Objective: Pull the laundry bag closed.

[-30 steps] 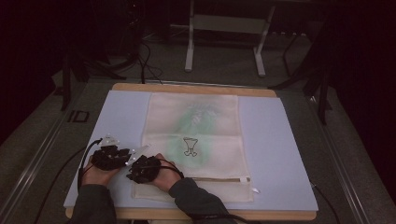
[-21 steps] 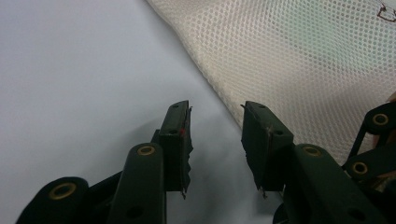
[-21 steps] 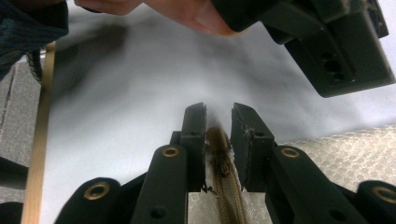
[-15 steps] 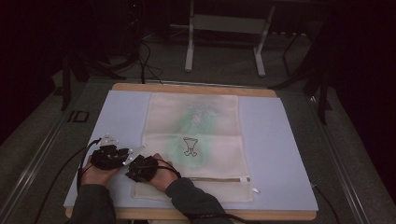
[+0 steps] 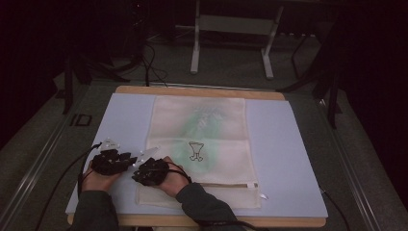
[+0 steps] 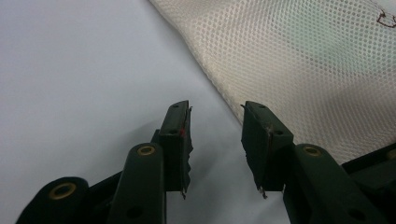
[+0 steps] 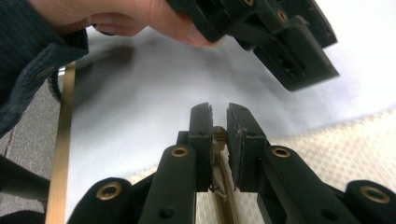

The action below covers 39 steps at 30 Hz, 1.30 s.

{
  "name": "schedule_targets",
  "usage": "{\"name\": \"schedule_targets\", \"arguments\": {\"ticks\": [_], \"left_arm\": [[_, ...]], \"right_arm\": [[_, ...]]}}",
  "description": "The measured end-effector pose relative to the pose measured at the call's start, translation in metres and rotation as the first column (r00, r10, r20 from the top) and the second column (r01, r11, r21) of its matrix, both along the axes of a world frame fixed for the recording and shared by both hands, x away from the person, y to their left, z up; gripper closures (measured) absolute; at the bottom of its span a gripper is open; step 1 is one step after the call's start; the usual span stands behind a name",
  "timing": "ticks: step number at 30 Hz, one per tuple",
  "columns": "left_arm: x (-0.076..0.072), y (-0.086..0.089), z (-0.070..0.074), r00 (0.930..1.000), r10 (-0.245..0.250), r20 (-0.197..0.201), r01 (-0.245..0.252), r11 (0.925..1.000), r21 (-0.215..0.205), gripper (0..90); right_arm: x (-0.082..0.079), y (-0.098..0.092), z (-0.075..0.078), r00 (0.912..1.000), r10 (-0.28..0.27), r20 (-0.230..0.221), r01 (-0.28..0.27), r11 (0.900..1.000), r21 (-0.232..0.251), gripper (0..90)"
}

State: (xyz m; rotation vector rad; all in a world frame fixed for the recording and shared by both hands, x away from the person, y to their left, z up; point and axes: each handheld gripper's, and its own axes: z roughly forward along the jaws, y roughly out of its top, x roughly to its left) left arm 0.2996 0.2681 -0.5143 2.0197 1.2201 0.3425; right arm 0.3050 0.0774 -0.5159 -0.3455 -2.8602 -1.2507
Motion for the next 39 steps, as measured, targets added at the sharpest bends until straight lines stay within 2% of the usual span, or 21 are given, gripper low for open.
{"name": "schedule_targets", "arguments": {"ticks": [3,8,19,23,34,39], "left_arm": [[0.000,0.000,0.000,1.0000,-0.001,-0.001,0.001,1.0000,0.002,61.8],[0.000,-0.002,0.000,1.0000,-0.003,-0.003,0.003,1.0000,0.002,61.9],[0.000,-0.002,0.000,0.9999,-0.011,-0.006,0.011,0.9999,0.005,61.9],[-0.001,-0.002,0.000,0.9998,-0.016,-0.009,0.016,0.9999,0.003,62.4],[-0.001,-0.004,0.000,0.9997,-0.024,-0.010,0.024,0.9997,0.004,63.3],[-0.003,-0.005,0.000,0.9994,-0.035,-0.001,0.035,0.9993,0.017,68.2]], "right_arm": [[-0.001,-0.008,0.000,1.0000,0.005,0.000,-0.005,1.000,-0.004,80.7],[0.003,-0.016,-0.007,0.9994,-0.004,-0.034,0.003,1.000,-0.009,79.7],[0.006,-0.015,-0.014,0.9973,-0.001,-0.073,-0.001,1.000,-0.025,78.3],[0.004,-0.015,-0.014,0.9978,0.002,-0.067,-0.004,0.999,-0.032,80.9],[0.003,-0.016,-0.013,0.9982,0.009,-0.059,-0.011,0.999,-0.037,81.2],[0.001,-0.016,-0.016,0.9990,0.009,-0.044,-0.011,0.999,-0.036,81.4]]}}
